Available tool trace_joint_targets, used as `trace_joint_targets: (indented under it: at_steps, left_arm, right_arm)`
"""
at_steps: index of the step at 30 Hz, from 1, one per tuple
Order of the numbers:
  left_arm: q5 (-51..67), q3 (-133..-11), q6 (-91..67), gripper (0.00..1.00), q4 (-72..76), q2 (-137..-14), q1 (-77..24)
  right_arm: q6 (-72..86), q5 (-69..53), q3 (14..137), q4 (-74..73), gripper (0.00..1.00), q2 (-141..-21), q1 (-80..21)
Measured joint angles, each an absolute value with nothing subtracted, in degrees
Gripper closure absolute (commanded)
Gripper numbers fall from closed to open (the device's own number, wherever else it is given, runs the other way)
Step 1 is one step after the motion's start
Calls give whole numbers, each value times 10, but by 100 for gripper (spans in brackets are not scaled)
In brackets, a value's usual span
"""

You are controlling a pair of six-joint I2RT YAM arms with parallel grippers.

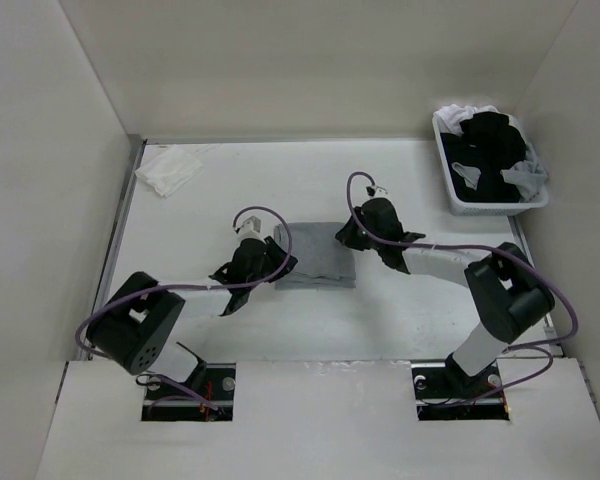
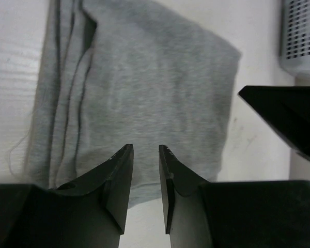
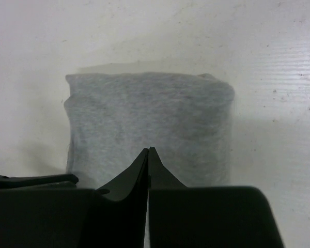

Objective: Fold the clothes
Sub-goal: Fold the tank top

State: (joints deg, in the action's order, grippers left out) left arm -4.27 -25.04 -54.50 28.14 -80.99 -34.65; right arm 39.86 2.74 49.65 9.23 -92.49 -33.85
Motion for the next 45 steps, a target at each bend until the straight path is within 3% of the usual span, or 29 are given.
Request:
trace_joint_targets:
  at_steps: [5, 12, 18, 26, 35, 45]
  left_arm:
    - [-34, -220, -561, 76, 322, -858, -347]
    - [-30, -165, -575, 75, 367, -823, -346]
    - [-32, -144, -569, 68, 309, -712, -342]
    - [-100, -192, -482, 57, 176, -537, -327]
    - [-156, -242, -408, 50, 58, -482, -274]
    - [-180, -257, -400, 44, -68, -451, -220]
  right_arm:
    - [445, -34, 479, 184, 97, -982, -295]
    - [508, -67, 478, 244, 96, -1044, -253]
    - [523, -73, 477, 253, 83, -1035, -248]
    - [491, -74, 425, 243, 66, -838, -240]
    - [422, 28, 355, 207, 51, -603, -218]
    - [427, 136, 235, 233, 50, -630, -233]
